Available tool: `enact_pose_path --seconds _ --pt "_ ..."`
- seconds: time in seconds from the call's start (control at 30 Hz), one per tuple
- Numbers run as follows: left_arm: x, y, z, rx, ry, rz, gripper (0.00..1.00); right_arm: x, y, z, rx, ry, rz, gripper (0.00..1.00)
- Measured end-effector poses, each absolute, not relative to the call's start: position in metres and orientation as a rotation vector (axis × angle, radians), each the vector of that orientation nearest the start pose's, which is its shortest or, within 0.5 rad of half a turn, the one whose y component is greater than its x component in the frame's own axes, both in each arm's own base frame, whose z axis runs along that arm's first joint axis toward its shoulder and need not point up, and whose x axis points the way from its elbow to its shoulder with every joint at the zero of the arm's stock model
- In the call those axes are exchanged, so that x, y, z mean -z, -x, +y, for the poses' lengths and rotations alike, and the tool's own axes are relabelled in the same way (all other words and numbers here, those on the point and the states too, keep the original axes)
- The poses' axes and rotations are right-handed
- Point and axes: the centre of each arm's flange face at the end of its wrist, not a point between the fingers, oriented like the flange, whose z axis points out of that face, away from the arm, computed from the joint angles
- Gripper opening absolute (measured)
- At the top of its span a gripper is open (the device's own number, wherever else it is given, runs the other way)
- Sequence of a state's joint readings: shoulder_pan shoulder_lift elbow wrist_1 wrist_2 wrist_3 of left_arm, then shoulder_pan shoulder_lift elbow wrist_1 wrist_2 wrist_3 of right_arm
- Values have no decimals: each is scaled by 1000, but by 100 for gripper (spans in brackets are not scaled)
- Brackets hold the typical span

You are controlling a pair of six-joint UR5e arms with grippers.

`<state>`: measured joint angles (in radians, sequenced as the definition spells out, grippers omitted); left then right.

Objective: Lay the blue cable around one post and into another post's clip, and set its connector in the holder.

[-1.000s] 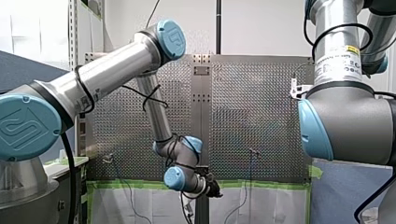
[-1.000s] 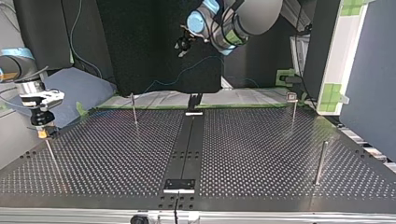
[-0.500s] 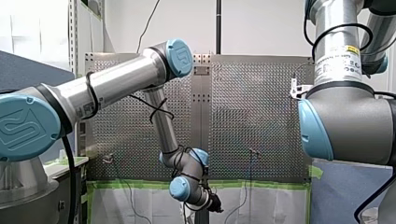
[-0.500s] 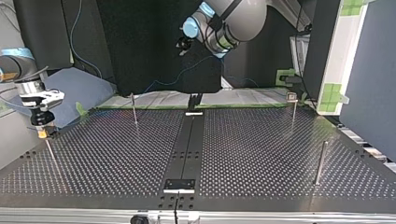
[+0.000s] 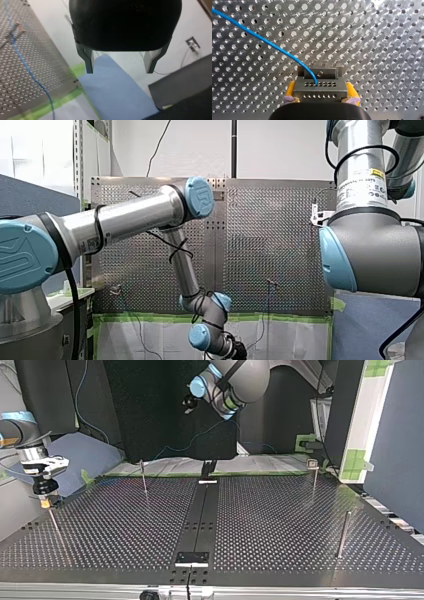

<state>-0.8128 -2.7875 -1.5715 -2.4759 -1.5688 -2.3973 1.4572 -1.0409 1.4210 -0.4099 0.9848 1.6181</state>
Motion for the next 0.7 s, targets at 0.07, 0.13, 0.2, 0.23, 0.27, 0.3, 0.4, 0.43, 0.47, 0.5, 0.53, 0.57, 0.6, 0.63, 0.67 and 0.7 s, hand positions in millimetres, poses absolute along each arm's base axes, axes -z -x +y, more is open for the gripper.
enact_pose_path --seconds 0.07,0.13,0.2,0.23,0.27,0.3,0.4,0.43,0.47,0.5,0.53,0.57,0.6,0.63,0.67,0.7 --pt "203 -293 -505 920 -9 2284 100 -287 -112 -682 -1586 -1518 -961 0" --pt "210 -294 -507 909 -31 2284 100 -287 -112 -682 -1586 -1518 -961 0" --pt "216 -296 -508 896 -45 2282 100 -287 -112 -682 -1586 -1518 -961 0" --pt "220 -299 -507 883 -47 2278 100 -286 -112 -682 -1586 -1518 -961 0" --pt "224 -303 -506 871 -45 2275 100 -287 -112 -682 -1586 -1518 -961 0" --pt "227 -307 -504 857 -40 2272 100 -287 -112 -682 -1586 -1518 -961 0" --pt "240 -321 -496 806 -11 2270 100 -287 -112 -682 -1586 -1518 -961 0" --pt "245 -326 -492 787 0 2273 100 -287 -112 -682 -1586 -1518 -961 0" --pt "248 -329 -491 777 7 2274 100 -287 -112 -682 -1586 -1518 -961 0" --pt "251 -331 -489 769 12 2275 100 -287 -112 -682 -1586 -1518 -961 0" --pt "256 -334 -488 761 19 2277 100 -287 -112 -682 -1586 -1518 -961 0" --pt "259 -336 -487 758 23 2277 100 -287 -112 -682 -1586 -1518 -961 0" --pt "262 -337 -487 756 28 2278 100 -287 -112 -682 -1586 -1518 -961 0" --pt "266 -339 -486 757 36 2278 100 -287 -112 -682 -1586 -1518 -961 0" --pt "269 -340 -486 760 42 2278 100 -287 -112 -682 -1586 -1518 -961 0" --pt "272 -341 -487 766 48 2277 100 -287 -112 -682 -1586 -1518 -961 0"
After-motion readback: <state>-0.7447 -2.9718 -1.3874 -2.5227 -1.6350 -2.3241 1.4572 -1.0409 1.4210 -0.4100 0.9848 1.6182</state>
